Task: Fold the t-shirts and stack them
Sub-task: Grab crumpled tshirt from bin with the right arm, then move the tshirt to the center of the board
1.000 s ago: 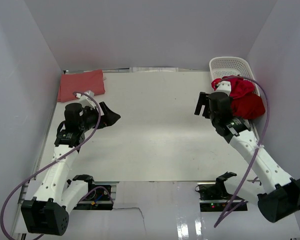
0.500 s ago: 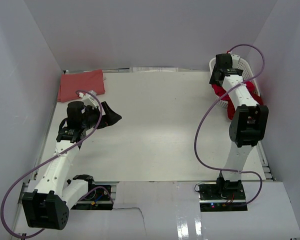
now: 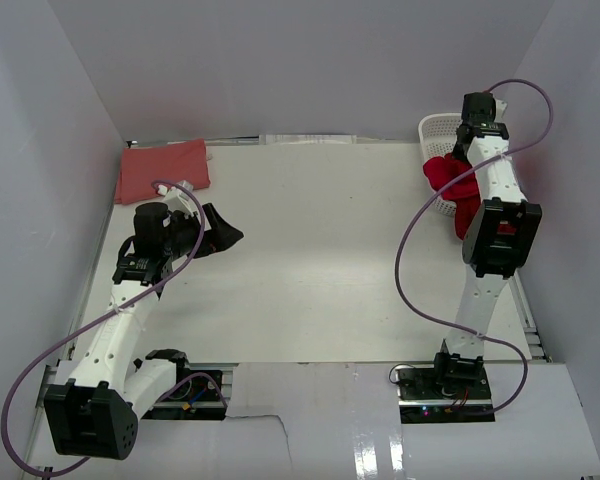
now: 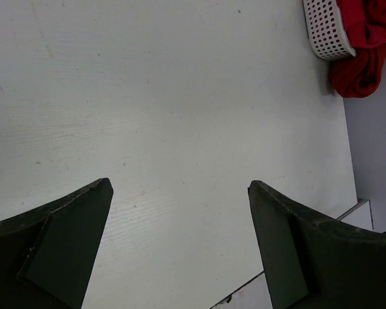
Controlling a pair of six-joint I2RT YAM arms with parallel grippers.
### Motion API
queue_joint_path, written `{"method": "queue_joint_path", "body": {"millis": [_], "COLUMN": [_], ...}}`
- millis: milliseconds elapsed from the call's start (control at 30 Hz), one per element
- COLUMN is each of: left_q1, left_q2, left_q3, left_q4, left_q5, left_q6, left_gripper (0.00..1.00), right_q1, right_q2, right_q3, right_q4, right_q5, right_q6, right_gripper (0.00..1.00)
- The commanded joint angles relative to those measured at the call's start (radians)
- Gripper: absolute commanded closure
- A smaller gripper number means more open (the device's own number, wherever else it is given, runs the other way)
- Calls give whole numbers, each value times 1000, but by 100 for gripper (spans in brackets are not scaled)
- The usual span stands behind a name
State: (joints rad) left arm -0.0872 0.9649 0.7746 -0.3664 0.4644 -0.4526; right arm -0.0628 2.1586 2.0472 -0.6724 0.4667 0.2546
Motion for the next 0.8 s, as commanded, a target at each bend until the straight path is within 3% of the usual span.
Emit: {"method": "queue_joint_path", "body": {"millis": [0, 67, 167, 200, 300, 400, 567, 667, 700, 733, 767], "left_q1": [0, -2, -2, -2, -2, -2, -2, -2, -2, -2, -2], "left_q2": [-6, -5, 0, 1, 11, 17, 14, 0, -3, -6, -3], "left_q3": [20, 18, 20, 20, 20, 22, 31, 32, 31, 31, 32], "left_q4": [4, 4, 6, 6, 7, 6, 3, -5, -8, -6, -11], "left_q5": [16, 14, 16, 16, 22, 22, -1, -26, -29, -35, -41], "left_q6": [14, 14, 15, 15, 14, 17, 15, 17, 17, 18, 20], "left_gripper": [2, 2, 2, 2, 2, 2, 2, 2, 2, 2, 2], "right_q1": [52, 93, 156, 196, 337, 446, 446, 446, 446, 446, 448], "right_q2": [-141, -253, -390, -434, -641, -920, -1022, -988, -959, -947, -939], "right_q3": [32, 31, 80, 55, -75, -415, -651, -798, -829, -895, -927], "right_q4": [54, 94, 74, 74, 129, 241, 182, 136, 117, 114, 132], "right_q5": [-179, -279, -547, -677, -851, -870, -738, -715, -695, -656, -649], "right_q6": [-49, -106, -141, -143, -152, -128, -67, -64, -51, -40, -29], "right_gripper": [92, 92, 92, 92, 92, 92, 87, 64, 28, 9, 10]}}
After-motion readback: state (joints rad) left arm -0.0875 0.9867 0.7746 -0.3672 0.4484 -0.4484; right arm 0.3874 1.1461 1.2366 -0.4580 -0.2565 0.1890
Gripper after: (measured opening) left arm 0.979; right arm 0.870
